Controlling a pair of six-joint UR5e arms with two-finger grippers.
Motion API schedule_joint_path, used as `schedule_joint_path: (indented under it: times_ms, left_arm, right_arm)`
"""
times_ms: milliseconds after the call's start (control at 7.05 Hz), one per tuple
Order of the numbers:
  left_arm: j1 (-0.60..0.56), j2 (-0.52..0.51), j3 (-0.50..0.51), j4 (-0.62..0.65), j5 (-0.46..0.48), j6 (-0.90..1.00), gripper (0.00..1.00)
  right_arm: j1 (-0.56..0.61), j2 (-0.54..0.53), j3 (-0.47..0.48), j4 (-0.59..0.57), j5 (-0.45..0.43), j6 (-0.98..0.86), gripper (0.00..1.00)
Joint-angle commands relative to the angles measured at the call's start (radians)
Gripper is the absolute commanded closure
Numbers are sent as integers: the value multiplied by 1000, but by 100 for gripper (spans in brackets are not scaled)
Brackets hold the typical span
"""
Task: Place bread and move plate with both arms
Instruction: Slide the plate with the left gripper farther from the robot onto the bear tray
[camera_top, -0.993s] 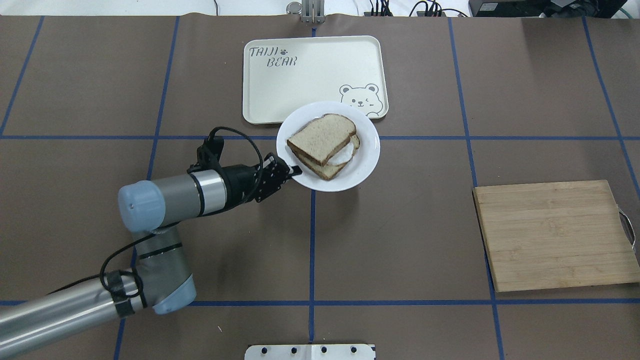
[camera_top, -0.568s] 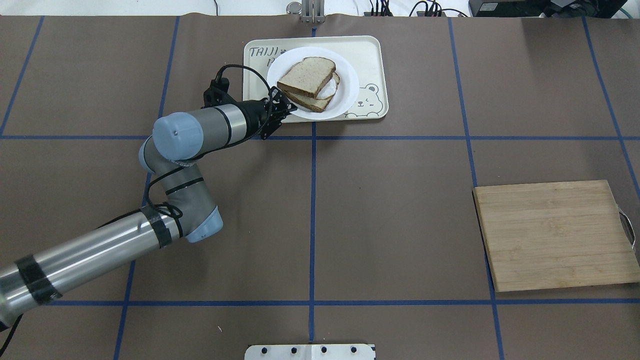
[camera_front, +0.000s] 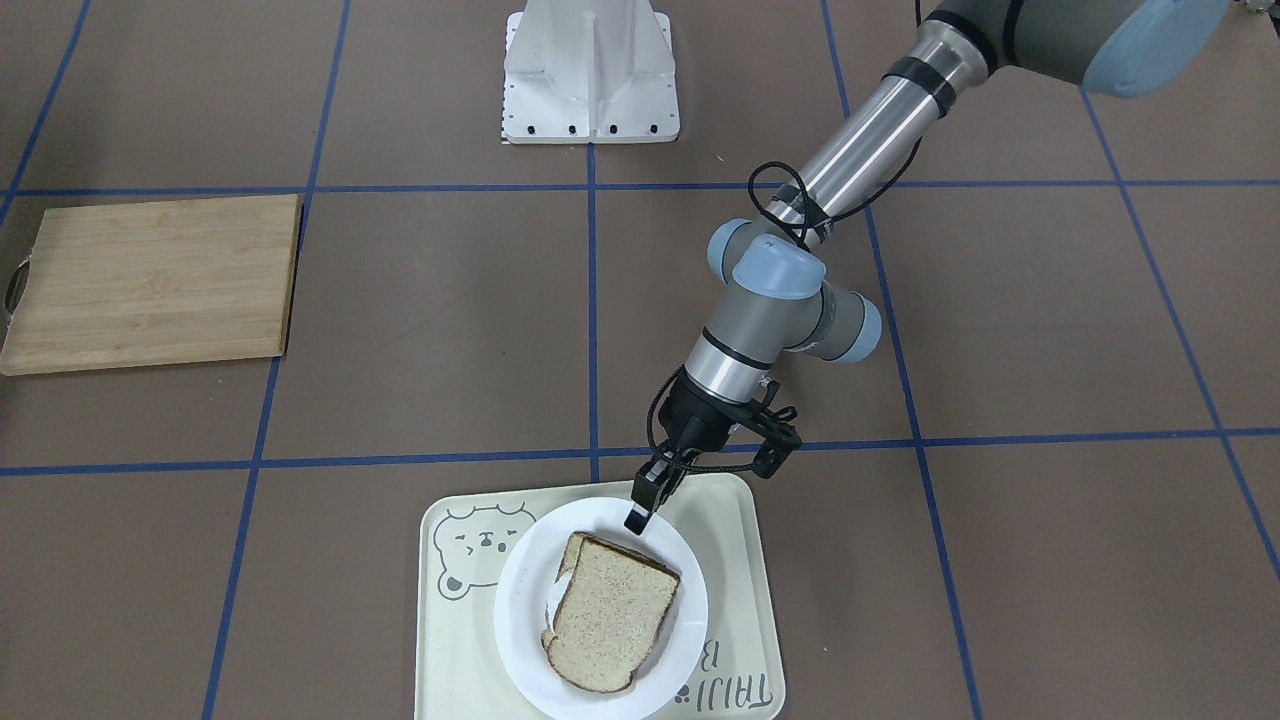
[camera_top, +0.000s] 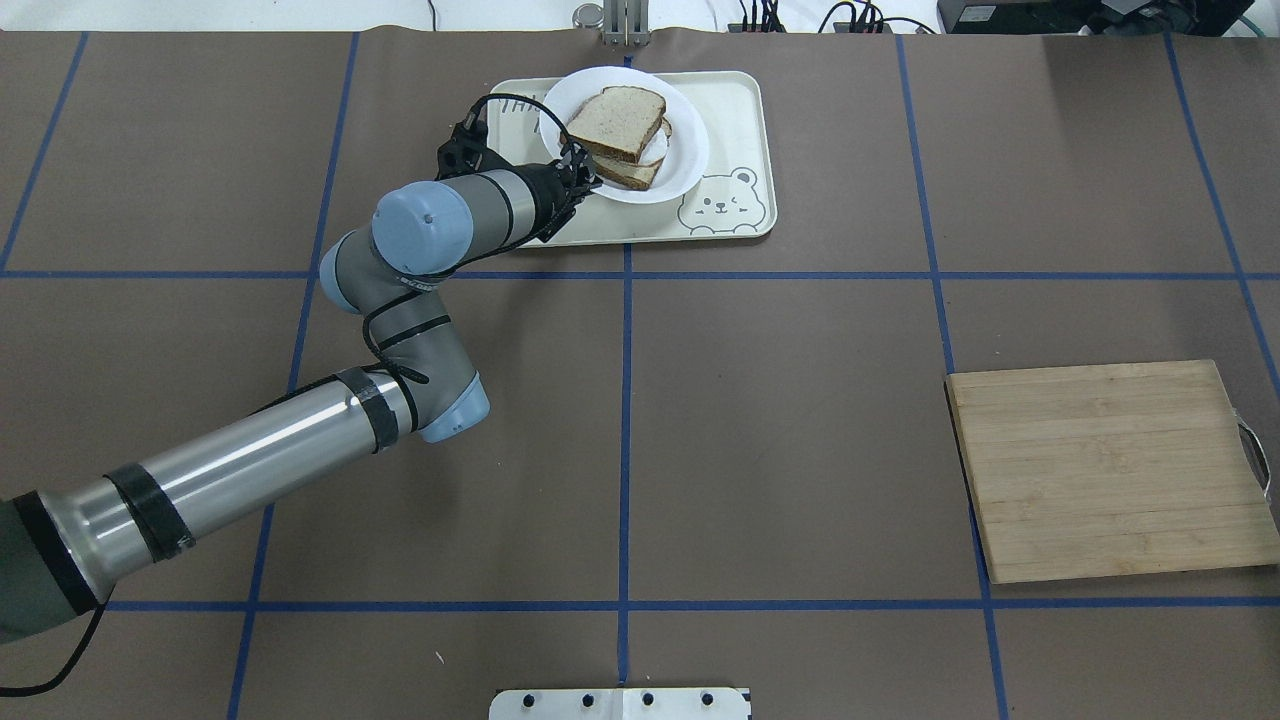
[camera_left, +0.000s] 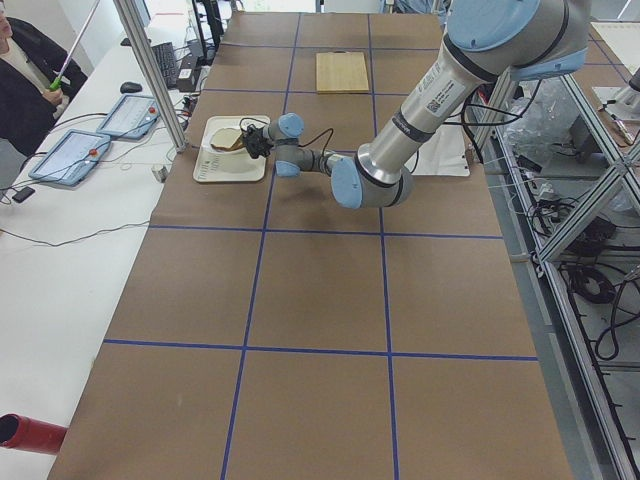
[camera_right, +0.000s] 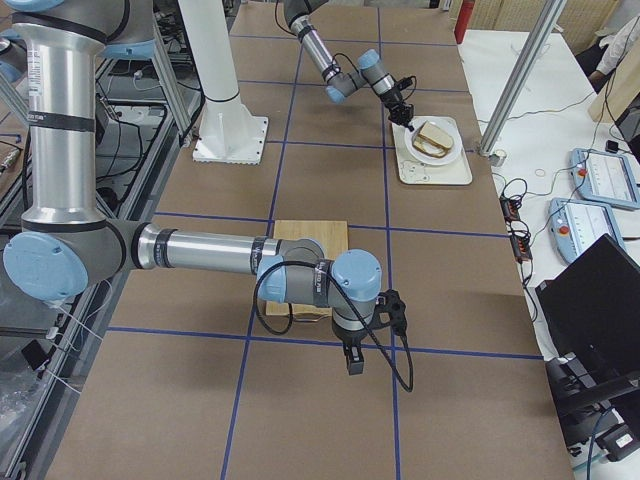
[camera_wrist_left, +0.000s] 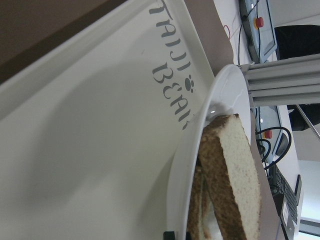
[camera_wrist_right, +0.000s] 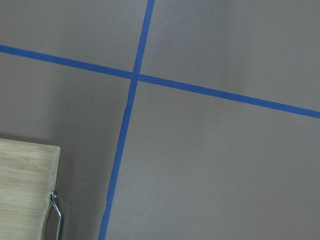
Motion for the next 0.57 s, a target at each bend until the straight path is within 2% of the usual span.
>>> schedule_joint_path:
  times_ms: [0,142,284,426]
  left_arm:
    - [19,65,-106,46,0,116,2]
    - [18,152,-250,103,-11,213,2]
    - [12,223,-391,217,-64,297,2]
    - [-19,254,-520,372,-162,360,2]
  right_arm:
    - [0,0,1,0,0,-1,0]
    - [0,-2,0,0,0,-1,0]
    - [0,-3,0,0,0,-1,0]
    - [0,-8,1,0,0,-2,0]
